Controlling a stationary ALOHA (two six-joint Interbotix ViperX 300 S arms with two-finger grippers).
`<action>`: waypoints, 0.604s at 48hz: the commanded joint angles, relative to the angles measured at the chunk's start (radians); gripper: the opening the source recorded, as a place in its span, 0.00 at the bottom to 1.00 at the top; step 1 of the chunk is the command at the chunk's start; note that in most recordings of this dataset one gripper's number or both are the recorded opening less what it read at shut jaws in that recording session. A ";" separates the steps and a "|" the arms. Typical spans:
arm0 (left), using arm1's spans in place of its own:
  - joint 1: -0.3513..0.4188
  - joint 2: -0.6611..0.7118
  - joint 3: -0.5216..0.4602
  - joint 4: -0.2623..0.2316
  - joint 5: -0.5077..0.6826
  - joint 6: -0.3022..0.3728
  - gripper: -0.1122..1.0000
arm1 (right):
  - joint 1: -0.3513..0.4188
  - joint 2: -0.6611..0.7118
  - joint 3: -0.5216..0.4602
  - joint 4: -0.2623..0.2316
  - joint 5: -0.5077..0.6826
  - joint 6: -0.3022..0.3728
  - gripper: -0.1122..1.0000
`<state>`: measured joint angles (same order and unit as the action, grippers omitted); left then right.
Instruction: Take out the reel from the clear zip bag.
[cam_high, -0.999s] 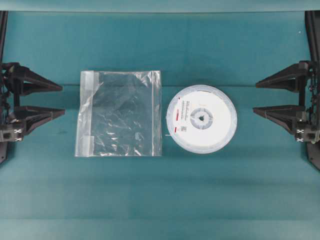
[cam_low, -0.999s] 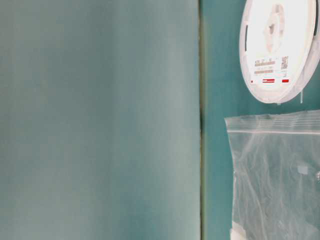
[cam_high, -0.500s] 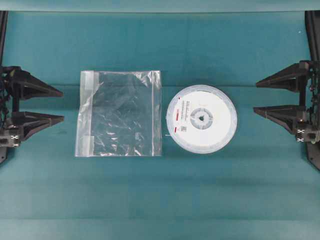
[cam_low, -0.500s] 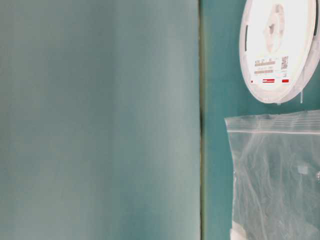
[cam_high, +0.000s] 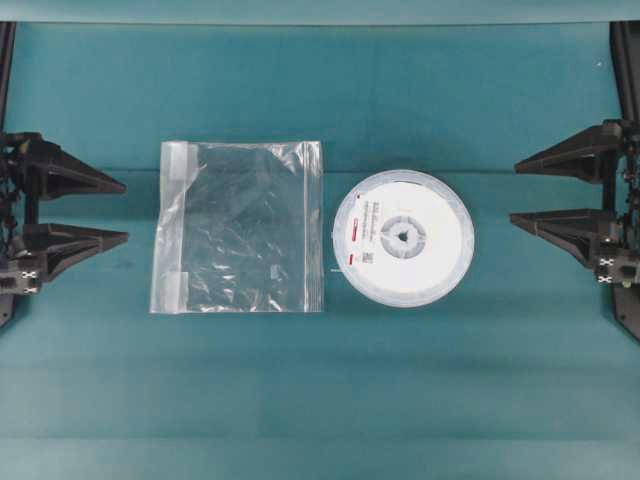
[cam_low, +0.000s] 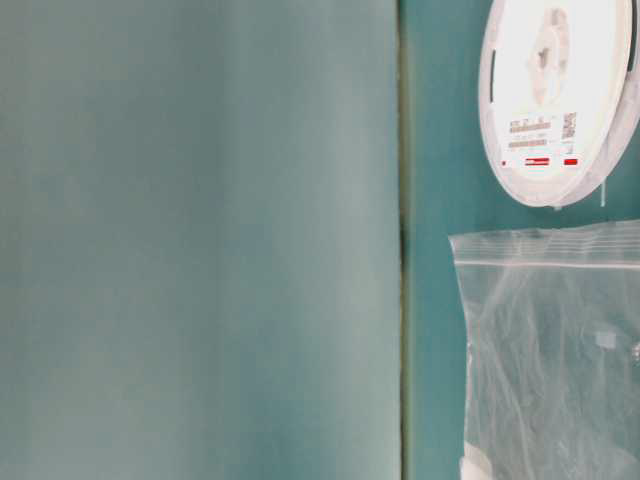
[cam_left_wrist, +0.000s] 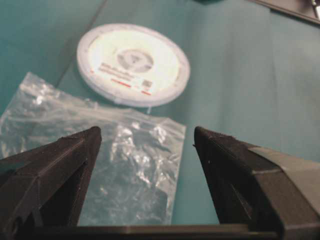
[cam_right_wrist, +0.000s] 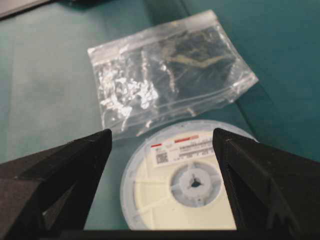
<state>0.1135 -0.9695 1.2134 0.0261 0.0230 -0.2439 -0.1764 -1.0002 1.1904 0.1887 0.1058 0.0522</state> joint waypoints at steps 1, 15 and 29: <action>-0.003 0.003 -0.023 0.003 -0.003 0.009 0.93 | 0.002 0.003 -0.014 -0.002 -0.005 -0.009 0.96; -0.003 0.006 -0.021 0.003 0.014 0.012 0.93 | 0.002 0.003 -0.012 0.000 -0.003 -0.008 0.96; -0.003 0.003 -0.023 0.003 0.018 0.011 0.93 | 0.002 0.003 -0.009 -0.002 -0.003 -0.006 0.96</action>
<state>0.1120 -0.9695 1.2134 0.0261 0.0445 -0.2316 -0.1764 -1.0002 1.1904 0.1887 0.1058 0.0522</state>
